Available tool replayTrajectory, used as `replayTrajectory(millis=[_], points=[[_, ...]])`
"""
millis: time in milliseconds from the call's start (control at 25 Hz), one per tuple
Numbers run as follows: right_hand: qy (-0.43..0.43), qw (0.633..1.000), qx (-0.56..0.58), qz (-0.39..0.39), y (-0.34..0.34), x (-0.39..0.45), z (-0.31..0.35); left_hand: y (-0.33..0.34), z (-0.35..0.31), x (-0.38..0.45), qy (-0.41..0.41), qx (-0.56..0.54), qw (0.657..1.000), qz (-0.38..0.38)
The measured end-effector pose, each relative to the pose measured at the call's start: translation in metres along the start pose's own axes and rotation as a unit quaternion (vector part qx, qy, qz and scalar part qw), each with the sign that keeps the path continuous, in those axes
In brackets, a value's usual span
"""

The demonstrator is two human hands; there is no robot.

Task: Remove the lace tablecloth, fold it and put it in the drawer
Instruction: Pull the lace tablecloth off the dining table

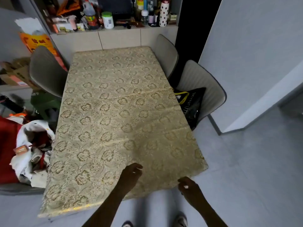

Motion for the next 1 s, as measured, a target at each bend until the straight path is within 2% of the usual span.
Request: replayTrajectory(millis=[80, 120, 200, 240, 320, 360, 480, 600, 680, 760, 800, 840, 880, 920, 960, 1000], points=[[0.012, 0.997, 0.042, -0.056, -0.016, 0.024, -0.014, 0.027, 0.007, 0.015, 0.019, 0.132, 0.991, 0.006], [0.026, 0.995, 0.054, -0.085, -0.024, 0.038, -0.025, 0.044, 0.016, 0.021, 0.031, 0.225, 0.974, 0.024], [0.079, 0.982, 0.08, -0.149, -0.046, 0.062, -0.052, 0.081, 0.053, 0.028, 0.03, 0.412, 0.908, 0.072], [0.105, 0.976, 0.093, -0.169, -0.053, 0.072, -0.071, 0.093, 0.068, 0.031, 0.023, 0.465, 0.882, 0.071], [0.134, 0.97, 0.144, -0.141, -0.058, 0.094, -0.101, 0.102, 0.08, 0.03, 0.005, 0.519, 0.854, 0.044], [0.144, 0.969, 0.176, -0.1, -0.056, 0.102, -0.107, 0.104, 0.078, 0.03, 0.044, 0.508, 0.86, 0.013], [0.177, 0.961, 0.214, -0.009, -0.055, 0.116, -0.126, 0.104, 0.078, 0.033, 0.094, 0.494, 0.864, -0.008], [0.197, 0.959, 0.18, 0.094, -0.058, 0.097, -0.13, 0.088, 0.077, 0.025, 0.064, 0.373, 0.924, -0.05], [0.224, 0.94, 0.173, 0.192, -0.063, 0.075, -0.126, 0.092, 0.067, 0.021, 0.051, 0.395, 0.915, 0.054], [0.203, 0.926, 0.22, 0.231, -0.087, 0.07, -0.102, 0.081, 0.044, 0.019, -0.033, 0.371, 0.907, 0.199], [0.165, 0.922, 0.26, 0.235, -0.103, 0.075, -0.076, 0.069, 0.021, 0.025, -0.058, 0.346, 0.906, 0.238], [0.118, 0.919, 0.302, 0.226, -0.121, 0.083, -0.043, 0.052, -0.006, 0.039, -0.049, 0.34, 0.911, 0.229], [0.071, 0.913, 0.348, 0.199, -0.141, 0.095, -0.006, 0.031, -0.044, 0.057, -0.012, 0.344, 0.926, 0.157], [0.031, 0.895, 0.415, 0.16, -0.161, 0.107, 0.034, 0.005, -0.091, 0.078, 0.062, 0.332, 0.941, 0.034], [-0.009, 0.863, 0.491, 0.12, -0.179, 0.12, 0.072, -0.022, -0.137, 0.088, 0.148, 0.311, 0.93, -0.127], [-0.044, 0.833, 0.548, 0.068, -0.195, 0.133, 0.105, -0.043, -0.17, 0.089, 0.22, 0.277, 0.897, -0.265]])
Point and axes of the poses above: each hand's wrist, its own x-axis towards the middle knuckle, its own y-axis out of the palm, z = x × y, the point moved 7 cm from there along x, towards the middle knuckle, and after that the axes turned 12 degrees about -x, right-handed, at the moved point
